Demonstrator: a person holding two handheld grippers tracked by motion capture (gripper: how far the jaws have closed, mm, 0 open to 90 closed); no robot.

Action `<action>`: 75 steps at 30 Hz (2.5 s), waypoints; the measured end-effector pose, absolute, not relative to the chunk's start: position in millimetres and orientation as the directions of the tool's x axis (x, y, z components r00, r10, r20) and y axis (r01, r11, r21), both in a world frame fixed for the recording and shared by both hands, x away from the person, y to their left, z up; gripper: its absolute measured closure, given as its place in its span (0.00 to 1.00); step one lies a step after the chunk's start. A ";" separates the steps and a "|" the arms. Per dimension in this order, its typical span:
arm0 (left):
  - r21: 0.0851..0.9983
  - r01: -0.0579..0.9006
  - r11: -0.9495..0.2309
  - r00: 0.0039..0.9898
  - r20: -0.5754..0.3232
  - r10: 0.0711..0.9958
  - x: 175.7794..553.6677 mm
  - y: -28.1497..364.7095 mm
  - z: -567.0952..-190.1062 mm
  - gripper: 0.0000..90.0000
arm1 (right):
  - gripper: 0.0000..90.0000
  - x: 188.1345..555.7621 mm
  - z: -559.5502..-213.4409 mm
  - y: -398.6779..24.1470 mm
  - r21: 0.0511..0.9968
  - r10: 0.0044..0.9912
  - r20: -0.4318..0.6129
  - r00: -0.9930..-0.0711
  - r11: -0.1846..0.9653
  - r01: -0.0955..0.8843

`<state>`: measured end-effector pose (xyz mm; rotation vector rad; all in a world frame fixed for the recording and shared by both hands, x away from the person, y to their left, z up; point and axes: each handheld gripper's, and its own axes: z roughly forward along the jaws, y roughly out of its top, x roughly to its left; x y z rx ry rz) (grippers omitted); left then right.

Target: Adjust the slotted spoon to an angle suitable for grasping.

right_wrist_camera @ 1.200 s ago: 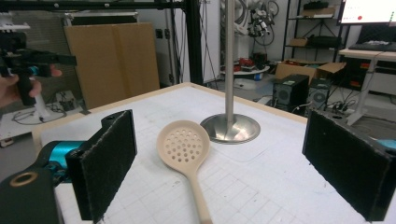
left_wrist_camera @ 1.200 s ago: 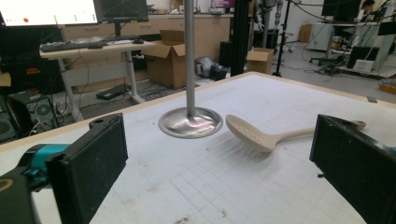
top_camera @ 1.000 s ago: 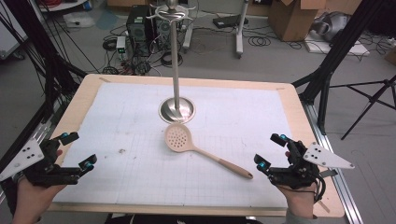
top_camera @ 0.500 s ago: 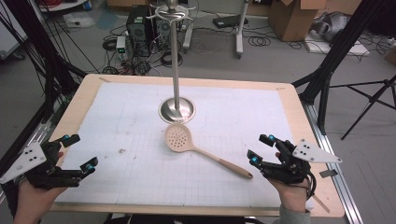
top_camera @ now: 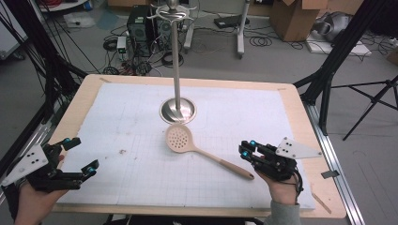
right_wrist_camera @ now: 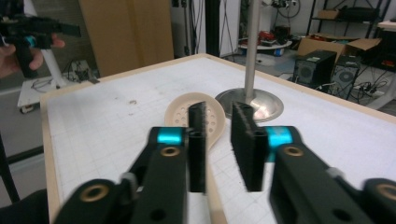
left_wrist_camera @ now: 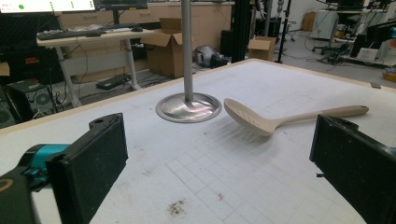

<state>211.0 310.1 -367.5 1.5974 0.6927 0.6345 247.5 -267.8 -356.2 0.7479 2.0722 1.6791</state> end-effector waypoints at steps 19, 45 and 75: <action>0.990 0.097 -0.102 0.674 0.011 0.739 200.0 309.0 -369.4 0.05 | 1.00 279.2 -374.5 -220.4 0.933 0.598 -0.055 -0.800 0.317 0.172; 0.985 0.128 -0.116 0.632 0.009 0.775 183.2 318.6 -377.3 0.05 | 1.00 319.6 -411.2 -180.2 0.880 0.582 0.043 -0.812 0.364 0.307; 0.980 0.154 -0.125 0.595 0.009 0.804 167.2 328.4 -382.3 0.05 | 1.00 342.2 -431.4 -140.0 0.772 0.624 -0.006 -0.782 0.500 0.393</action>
